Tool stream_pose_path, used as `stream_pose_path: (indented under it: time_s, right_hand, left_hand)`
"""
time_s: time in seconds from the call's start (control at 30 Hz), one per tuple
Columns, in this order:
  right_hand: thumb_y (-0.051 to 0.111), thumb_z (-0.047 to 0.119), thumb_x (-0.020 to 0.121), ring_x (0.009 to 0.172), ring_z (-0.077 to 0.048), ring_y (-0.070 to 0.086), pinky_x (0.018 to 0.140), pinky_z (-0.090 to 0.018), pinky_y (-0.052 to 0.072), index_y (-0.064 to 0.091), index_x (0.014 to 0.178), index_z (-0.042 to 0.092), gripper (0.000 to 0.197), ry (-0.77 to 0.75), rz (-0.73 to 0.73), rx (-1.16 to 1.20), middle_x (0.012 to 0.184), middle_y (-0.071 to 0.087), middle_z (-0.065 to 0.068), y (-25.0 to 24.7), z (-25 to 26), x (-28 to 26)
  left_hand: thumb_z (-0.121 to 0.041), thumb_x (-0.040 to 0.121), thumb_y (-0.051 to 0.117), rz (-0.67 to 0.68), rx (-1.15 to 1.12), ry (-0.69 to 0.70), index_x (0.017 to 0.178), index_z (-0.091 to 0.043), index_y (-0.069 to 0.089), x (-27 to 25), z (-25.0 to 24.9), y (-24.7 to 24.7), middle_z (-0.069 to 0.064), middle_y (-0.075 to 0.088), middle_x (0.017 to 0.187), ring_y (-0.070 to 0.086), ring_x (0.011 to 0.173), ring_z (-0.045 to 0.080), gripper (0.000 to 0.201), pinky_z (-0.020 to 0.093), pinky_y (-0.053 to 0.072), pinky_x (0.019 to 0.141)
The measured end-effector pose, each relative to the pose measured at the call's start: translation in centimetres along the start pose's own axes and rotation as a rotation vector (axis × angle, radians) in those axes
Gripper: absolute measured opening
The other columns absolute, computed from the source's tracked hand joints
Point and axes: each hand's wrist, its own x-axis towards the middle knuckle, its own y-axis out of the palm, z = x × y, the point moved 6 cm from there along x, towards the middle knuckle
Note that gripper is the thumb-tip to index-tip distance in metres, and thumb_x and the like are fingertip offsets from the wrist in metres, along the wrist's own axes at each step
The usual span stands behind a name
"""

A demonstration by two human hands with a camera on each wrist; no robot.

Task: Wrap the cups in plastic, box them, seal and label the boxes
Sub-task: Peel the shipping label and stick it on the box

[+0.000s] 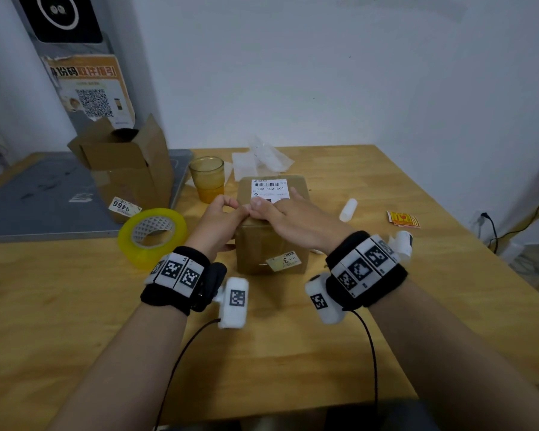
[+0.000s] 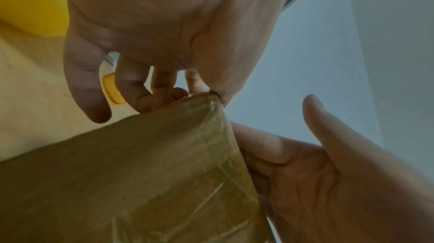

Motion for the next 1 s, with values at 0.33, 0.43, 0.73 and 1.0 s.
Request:
stream_pose_path:
  time_s: [0.33,0.43,0.73,1.0]
  right_hand:
    - [0.010,0.051,0.110,0.145,-0.017,0.042,0.126,-0.041,0.003,0.063,0.141,0.019,0.069,0.131,-0.004,0.022,0.148,0.059,0.004,-1.7,-3.8,-1.0]
    - [0.010,0.051,0.110,0.142,-0.017,0.045,0.126,-0.040,0.002,0.065,0.139,0.015,0.071,0.127,-0.020,-0.008,0.143,0.063,0.002,-1.6,-3.8,-0.5]
    - [0.002,0.054,0.109,0.149,-0.021,0.037,0.126,-0.045,-0.007,0.064,0.141,0.020,0.077,0.086,0.065,0.016,0.150,0.058,-0.006,0.4,-1.4,3.5]
    - [0.003,0.058,0.107,0.152,-0.021,0.032,0.127,-0.050,-0.004,0.052,0.151,0.024,0.074,0.201,0.029,0.028,0.152,0.056,0.005,-1.5,-5.2,3.2]
  left_hand:
    - [-0.036,0.093,0.073,-0.062,-0.102,-0.035,0.120,-0.029,0.054,-0.1,0.3,-0.2,-0.001,0.067,0.117,0.063,0.104,0.020,0.034,0.048,0.054,0.095]
    - [-0.032,0.095,0.072,-0.016,-0.071,-0.015,0.131,-0.029,0.058,0.0,-0.1,-0.1,-0.010,0.067,0.121,0.062,0.113,0.019,0.038,0.051,0.050,0.100]
    - [-0.035,0.096,0.068,-0.016,0.027,-0.019,0.111,-0.038,0.065,0.0,-0.8,-0.1,-0.010,0.069,0.111,0.062,0.107,0.019,0.016,0.036,0.043,0.076]
    - [-0.024,0.096,0.069,-0.020,-0.014,-0.080,0.122,-0.030,0.059,0.6,-0.9,0.0,-0.002,0.066,0.119,0.060,0.113,0.024,0.028,0.049,0.045,0.098]
